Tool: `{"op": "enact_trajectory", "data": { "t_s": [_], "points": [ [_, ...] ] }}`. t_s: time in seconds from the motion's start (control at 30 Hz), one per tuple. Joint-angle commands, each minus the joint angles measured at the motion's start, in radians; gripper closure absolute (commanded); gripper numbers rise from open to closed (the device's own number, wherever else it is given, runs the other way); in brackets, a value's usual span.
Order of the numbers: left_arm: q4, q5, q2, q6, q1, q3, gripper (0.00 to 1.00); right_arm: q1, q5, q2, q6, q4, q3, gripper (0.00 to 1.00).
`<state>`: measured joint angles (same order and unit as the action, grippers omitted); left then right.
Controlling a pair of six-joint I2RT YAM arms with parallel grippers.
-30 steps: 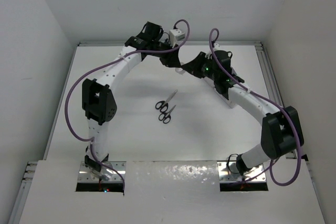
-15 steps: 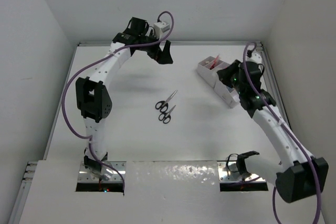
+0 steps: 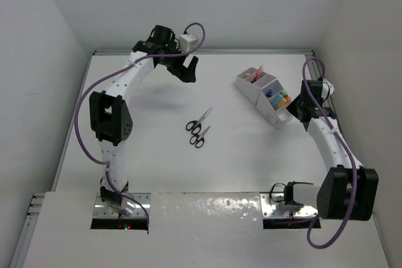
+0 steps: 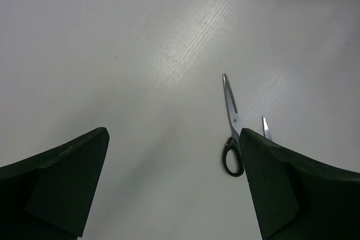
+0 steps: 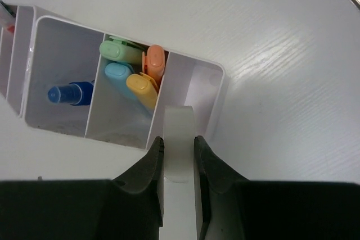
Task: Sort the stationery into containers
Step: Place the stationery in the storage box.
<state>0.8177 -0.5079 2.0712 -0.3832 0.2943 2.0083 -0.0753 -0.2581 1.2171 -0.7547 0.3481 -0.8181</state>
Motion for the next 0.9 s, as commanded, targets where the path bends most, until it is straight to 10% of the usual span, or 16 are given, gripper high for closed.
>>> {"op": "enact_trajectory", "data": {
  "t_s": [0.0, 0.87],
  "points": [
    [0.021, 0.011, -0.019, -0.045, -0.011, -0.011, 0.00, -0.017, 0.057, 0.033, 0.003, -0.086, -0.009, 1.00],
    [0.041, -0.041, -0.002, -0.091, 0.019, -0.131, 0.12, -0.024, 0.057, 0.091, -0.048, -0.127, 0.085, 0.99]
  ]
}}
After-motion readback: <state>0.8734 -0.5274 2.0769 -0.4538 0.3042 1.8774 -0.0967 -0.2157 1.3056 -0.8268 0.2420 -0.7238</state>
